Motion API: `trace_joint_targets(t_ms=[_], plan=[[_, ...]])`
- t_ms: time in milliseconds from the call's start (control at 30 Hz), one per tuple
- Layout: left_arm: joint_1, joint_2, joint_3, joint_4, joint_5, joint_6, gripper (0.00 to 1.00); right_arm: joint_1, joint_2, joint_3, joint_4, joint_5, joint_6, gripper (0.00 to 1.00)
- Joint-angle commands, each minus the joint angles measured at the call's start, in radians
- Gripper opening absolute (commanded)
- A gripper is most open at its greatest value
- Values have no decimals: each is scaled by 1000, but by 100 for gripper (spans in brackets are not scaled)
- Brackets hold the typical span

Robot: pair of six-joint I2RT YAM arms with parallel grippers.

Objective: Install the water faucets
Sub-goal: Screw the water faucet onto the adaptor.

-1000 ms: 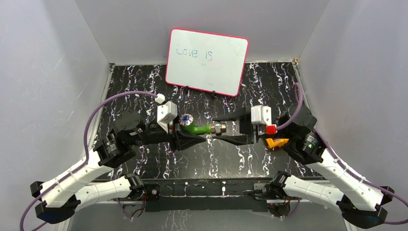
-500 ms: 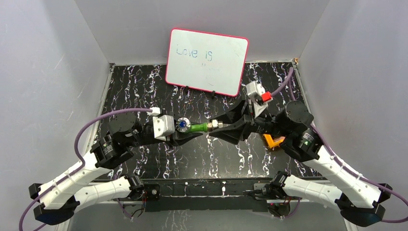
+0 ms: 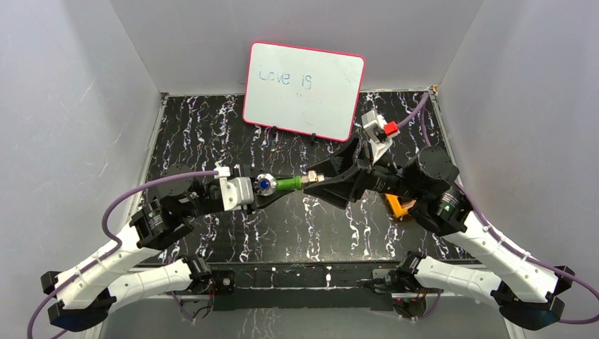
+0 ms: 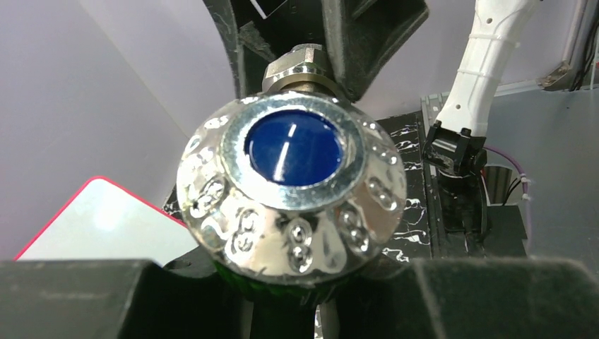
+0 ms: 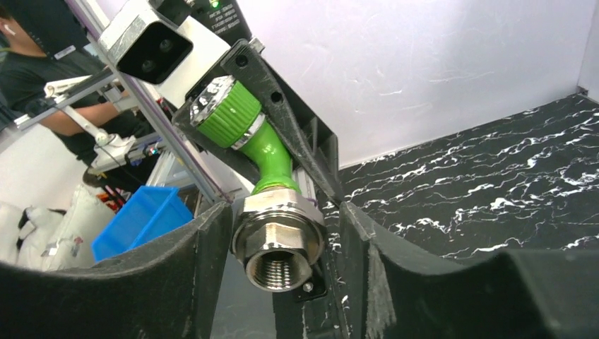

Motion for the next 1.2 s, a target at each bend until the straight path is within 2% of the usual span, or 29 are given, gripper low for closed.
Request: trace_joint_targets(t_ms=[0, 33, 100, 300, 533, 633, 833, 967, 1167], plan=[[-7, -38, 6, 113, 12, -7, 0, -4, -45, -33, 213, 56, -25, 71], [-7, -40, 5, 112, 12, -19, 0, -4, -52, -39, 241, 59, -41, 76], [-7, -45, 1, 115, 7, -51, 0, -4, -68, -51, 285, 67, -70, 80], [-7, -50, -6, 123, -27, -230, 0, -3, -104, -79, 380, -5, -280, 80], [-8, -10, 24, 94, 26, -509, 0, -3, -107, 4, 111, -170, -830, 75], [-7, 8, 28, 82, 48, -573, 0, -3, -113, 10, 46, -231, -989, 74], [-7, 35, 40, 59, 73, -630, 0, -4, -81, 81, -146, -314, -1120, 75], [-8, 42, 43, 58, 77, -641, 0, -5, -67, 115, -251, -300, -1187, 75], [-7, 49, 45, 59, 76, -654, 0, -4, -67, 108, -316, -271, -1246, 75]])
